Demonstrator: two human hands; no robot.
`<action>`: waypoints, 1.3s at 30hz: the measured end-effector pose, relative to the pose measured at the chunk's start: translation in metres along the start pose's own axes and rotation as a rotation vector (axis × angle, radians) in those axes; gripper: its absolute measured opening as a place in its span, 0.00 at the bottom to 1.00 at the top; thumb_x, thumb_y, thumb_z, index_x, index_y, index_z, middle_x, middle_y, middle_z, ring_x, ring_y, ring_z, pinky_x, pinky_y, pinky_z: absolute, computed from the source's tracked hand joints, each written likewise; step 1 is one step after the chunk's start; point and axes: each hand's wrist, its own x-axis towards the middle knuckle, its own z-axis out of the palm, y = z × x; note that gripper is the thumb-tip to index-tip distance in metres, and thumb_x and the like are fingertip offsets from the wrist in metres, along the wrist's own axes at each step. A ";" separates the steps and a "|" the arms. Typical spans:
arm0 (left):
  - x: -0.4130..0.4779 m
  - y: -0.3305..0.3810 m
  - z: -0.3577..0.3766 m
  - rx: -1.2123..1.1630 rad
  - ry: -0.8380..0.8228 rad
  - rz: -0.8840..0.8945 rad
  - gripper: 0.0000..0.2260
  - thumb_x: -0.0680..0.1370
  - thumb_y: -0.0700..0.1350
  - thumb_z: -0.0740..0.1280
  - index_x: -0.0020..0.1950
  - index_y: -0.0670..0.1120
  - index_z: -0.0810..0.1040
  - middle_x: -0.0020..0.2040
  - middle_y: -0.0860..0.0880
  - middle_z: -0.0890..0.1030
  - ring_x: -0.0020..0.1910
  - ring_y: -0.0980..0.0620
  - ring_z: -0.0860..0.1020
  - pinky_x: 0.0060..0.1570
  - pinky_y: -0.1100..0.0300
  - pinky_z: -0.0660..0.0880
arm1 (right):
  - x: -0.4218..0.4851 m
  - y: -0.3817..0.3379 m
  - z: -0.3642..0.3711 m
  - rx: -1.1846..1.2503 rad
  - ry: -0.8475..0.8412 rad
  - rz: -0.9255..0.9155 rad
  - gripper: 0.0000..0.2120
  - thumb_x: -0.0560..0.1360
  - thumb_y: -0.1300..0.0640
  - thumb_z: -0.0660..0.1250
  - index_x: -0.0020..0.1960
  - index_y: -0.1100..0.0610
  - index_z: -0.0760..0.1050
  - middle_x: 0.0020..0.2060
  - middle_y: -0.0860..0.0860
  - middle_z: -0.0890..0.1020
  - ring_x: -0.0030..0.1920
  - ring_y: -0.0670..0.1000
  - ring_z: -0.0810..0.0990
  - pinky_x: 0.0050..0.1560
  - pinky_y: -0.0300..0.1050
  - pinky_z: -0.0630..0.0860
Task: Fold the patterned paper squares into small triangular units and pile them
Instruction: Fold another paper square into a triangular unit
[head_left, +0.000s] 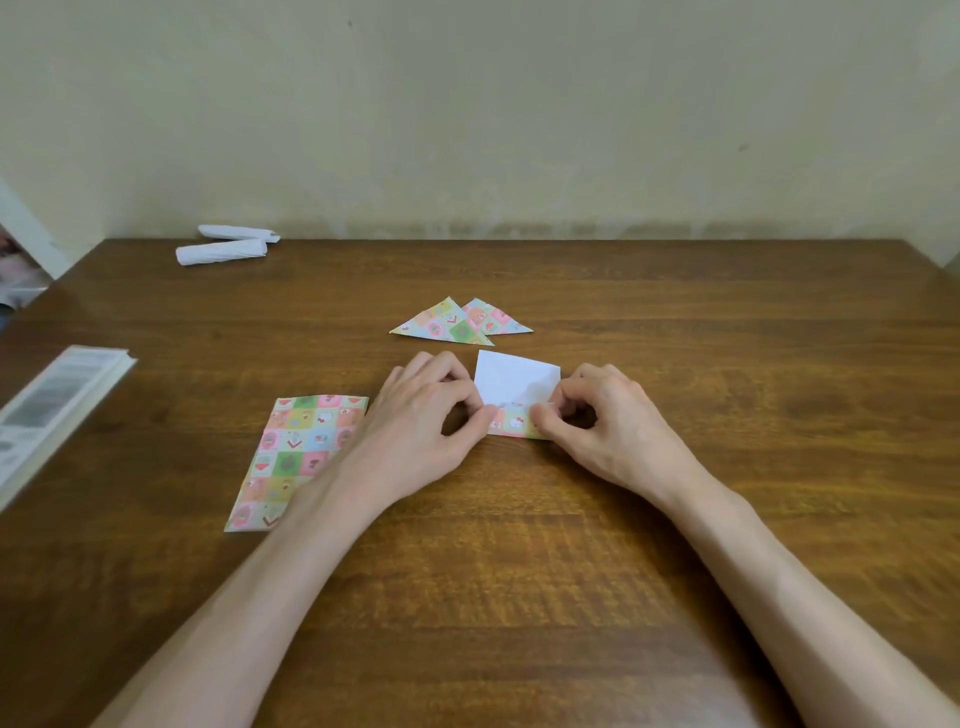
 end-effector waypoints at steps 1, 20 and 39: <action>0.001 0.000 0.001 0.005 0.005 -0.008 0.13 0.80 0.60 0.62 0.44 0.54 0.80 0.50 0.60 0.72 0.53 0.58 0.69 0.59 0.54 0.69 | 0.000 0.000 0.000 0.000 0.000 0.003 0.13 0.77 0.46 0.70 0.37 0.51 0.77 0.40 0.46 0.79 0.48 0.49 0.74 0.50 0.46 0.70; 0.004 0.010 0.002 0.108 0.055 -0.091 0.14 0.79 0.59 0.69 0.36 0.54 0.78 0.48 0.59 0.72 0.51 0.57 0.70 0.53 0.60 0.65 | 0.005 -0.012 0.000 -0.070 0.025 0.074 0.14 0.75 0.48 0.70 0.33 0.51 0.75 0.37 0.46 0.78 0.45 0.51 0.75 0.45 0.45 0.68; 0.007 0.018 -0.004 0.128 0.008 -0.156 0.14 0.78 0.62 0.70 0.37 0.55 0.80 0.49 0.58 0.73 0.53 0.57 0.71 0.55 0.59 0.69 | 0.007 -0.020 -0.003 -0.093 0.006 0.121 0.14 0.75 0.49 0.71 0.34 0.51 0.76 0.38 0.46 0.78 0.46 0.50 0.74 0.43 0.43 0.64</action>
